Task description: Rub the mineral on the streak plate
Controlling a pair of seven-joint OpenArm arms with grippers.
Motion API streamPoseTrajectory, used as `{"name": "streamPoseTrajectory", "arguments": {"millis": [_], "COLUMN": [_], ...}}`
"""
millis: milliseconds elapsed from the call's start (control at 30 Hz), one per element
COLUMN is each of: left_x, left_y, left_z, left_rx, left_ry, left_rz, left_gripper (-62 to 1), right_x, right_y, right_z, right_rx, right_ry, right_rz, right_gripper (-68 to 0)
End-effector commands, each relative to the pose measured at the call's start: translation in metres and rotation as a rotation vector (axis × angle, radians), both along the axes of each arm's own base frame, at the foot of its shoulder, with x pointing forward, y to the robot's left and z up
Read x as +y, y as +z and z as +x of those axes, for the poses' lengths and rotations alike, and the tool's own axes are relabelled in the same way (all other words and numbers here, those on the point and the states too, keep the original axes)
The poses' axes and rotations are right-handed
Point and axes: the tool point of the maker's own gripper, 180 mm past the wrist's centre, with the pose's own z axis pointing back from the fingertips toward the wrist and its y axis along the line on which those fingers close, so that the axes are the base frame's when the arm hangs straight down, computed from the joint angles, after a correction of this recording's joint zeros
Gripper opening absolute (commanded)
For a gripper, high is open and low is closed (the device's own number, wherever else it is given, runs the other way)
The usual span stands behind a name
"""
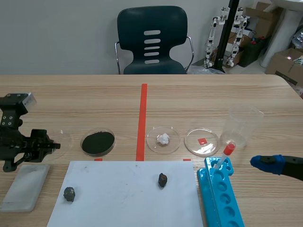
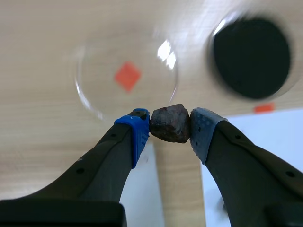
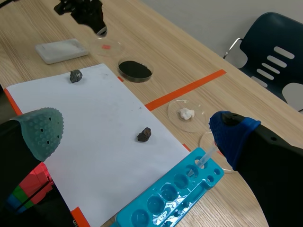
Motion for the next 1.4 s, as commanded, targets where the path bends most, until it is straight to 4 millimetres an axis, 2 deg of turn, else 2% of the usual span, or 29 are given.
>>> {"name": "streamPoseTrajectory", "arguments": {"millis": [0, 100, 200, 267, 400, 667, 933, 1100, 1367], "left_x": [-0.006, -0.026, -0.042, -0.054, -0.071, -0.102, -0.120, -0.122, -0.123], "left_y": [0.030, 0.068, 0.096, 0.110, 0.126, 0.144, 0.148, 0.145, 0.144], "left_z": [0.012, 0.015, 0.011, 0.004, -0.012, -0.051, -0.084, -0.093, -0.093], "left_rx": [-0.126, -0.305, -0.423, -0.486, -0.566, -0.677, -0.694, -0.688, -0.684], "left_ry": [-0.037, -0.103, -0.168, -0.215, -0.289, -0.394, -0.435, -0.413, -0.372], "left_rz": [0.008, -0.006, 0.001, 0.008, 0.030, 0.019, -0.029, -0.059, -0.075], "left_gripper": [-47.7, -47.7, -47.7, -47.7, -47.7, -47.7, -47.7, -47.7, -47.7], "right_x": [0.001, 0.001, 0.001, 0.001, 0.001, 0.001, 0.001, 0.001, 0.001], "right_y": [0.007, 0.007, 0.007, 0.007, 0.007, 0.007, 0.007, 0.007, 0.007], "right_z": [0.003, 0.003, 0.003, 0.003, 0.003, 0.003, 0.003, 0.003, 0.003], "right_rx": [-0.023, -0.023, -0.023, -0.023, -0.023, -0.023, -0.023, -0.023, -0.023], "right_ry": [0.002, 0.002, 0.002, 0.002, 0.002, 0.002, 0.002, 0.002, 0.002], "right_rz": [0.016, 0.015, 0.015, 0.015, 0.015, 0.015, 0.016, 0.016, 0.015], "right_gripper": [-2.2, -2.2, -2.2, -2.2, -2.2, -2.2, -2.2, -2.2, -2.2]}}
